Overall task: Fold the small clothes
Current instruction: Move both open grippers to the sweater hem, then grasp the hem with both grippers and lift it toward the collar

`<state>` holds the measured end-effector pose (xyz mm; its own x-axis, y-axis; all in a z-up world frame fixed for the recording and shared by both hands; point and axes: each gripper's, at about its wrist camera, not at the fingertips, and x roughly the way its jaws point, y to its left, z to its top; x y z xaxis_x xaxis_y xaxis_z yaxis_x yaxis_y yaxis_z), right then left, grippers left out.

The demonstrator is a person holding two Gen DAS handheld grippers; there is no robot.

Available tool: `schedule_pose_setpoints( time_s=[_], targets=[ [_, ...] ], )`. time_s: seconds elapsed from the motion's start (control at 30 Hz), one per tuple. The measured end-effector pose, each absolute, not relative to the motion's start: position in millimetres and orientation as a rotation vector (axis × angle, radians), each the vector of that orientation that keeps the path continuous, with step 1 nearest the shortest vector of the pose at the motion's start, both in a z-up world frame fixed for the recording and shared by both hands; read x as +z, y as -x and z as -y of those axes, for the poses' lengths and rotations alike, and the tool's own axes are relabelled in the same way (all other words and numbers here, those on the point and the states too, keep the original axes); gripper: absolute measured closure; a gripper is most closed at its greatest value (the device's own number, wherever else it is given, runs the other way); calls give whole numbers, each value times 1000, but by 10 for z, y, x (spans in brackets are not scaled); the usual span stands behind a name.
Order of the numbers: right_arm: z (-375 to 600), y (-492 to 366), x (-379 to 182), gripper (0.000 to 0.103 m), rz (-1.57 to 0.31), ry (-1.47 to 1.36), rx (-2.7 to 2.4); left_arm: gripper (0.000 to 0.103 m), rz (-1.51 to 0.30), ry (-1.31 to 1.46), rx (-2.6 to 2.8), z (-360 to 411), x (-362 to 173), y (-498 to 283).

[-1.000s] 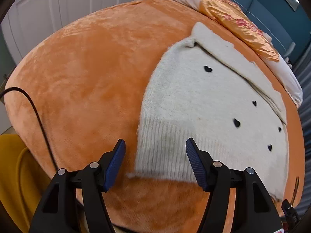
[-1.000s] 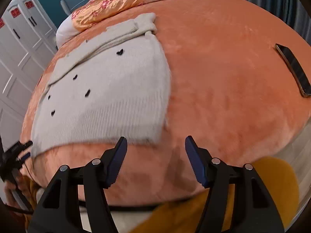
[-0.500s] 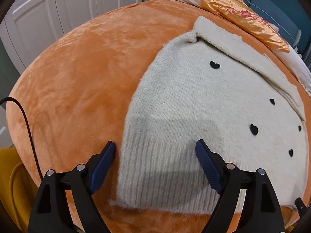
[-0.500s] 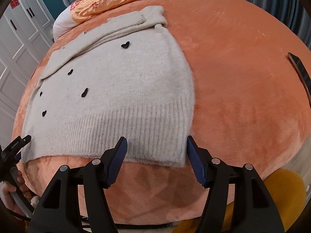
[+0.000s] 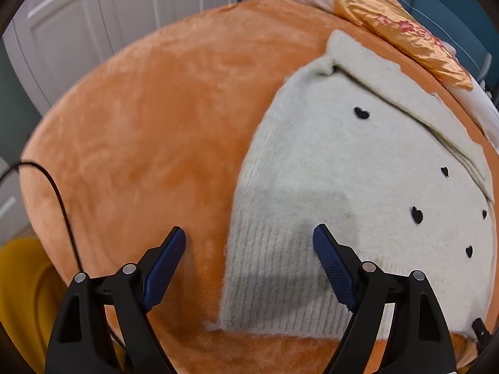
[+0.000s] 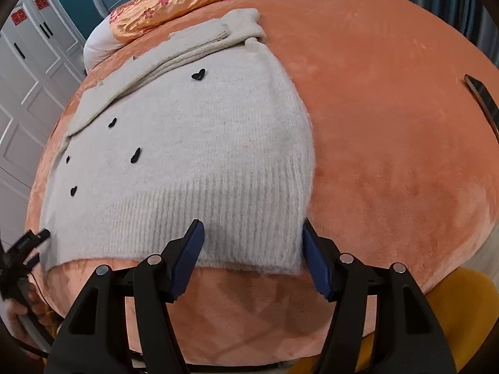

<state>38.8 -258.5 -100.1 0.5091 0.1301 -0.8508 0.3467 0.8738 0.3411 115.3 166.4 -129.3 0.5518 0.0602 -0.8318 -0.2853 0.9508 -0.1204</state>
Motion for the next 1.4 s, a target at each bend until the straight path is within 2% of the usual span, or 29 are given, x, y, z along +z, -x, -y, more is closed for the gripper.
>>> schedule_pose_setpoints(
  time_s=[0.1,0.13,0.2,0.23,0.27,0.3,0.47,0.6,0.73,0.97,1.03,1.17,1.3,1.4],
  targets=[
    [2609,-407,-979,49,-1036,-547,-123,22,-963,258,195,-1668,-1292,-1156],
    [2615,-416,-983,54,-1036,-556,-122,23,-965,257,185,-1665,-1289,-1168],
    [2625,-439,-994,72,-1038,-568,-120,35,-962,283,159,-1676,-1268,-1172],
    [2628,-451,-989,90,-1037,-571,-114,58,-960,303,130,-1686,-1255,-1177],
    [2630,-450,-966,93,-1031,-574,-113,86,-971,326,87,-1690,-1242,-1189],
    [2632,-437,-926,94,-1015,-578,-111,97,-991,355,38,-1701,-1219,-1201],
    [2649,-178,-400,97,-865,-533,-85,98,-903,364,-67,-1698,-765,-956],
    [2659,169,-103,97,-836,-450,-57,99,-846,282,-169,-1656,-363,-523],
    [2669,602,-36,97,-880,-381,-42,99,-871,242,-204,-1711,-303,-56],
    [2419,1459,-142,97,-1079,-265,26,99,-1052,235,-188,-1936,-524,720],
    [2399,1557,-57,97,-1069,-259,23,99,-1056,287,-186,-2000,-451,789],
    [2561,1249,293,97,-877,-272,-32,99,-893,298,-220,-1905,-41,536],
    [2819,579,515,97,-664,-285,-102,99,-661,262,-227,-1670,422,-142],
    [3089,-64,494,97,-582,-336,-147,99,-552,244,-184,-1513,552,-740]
  ],
)
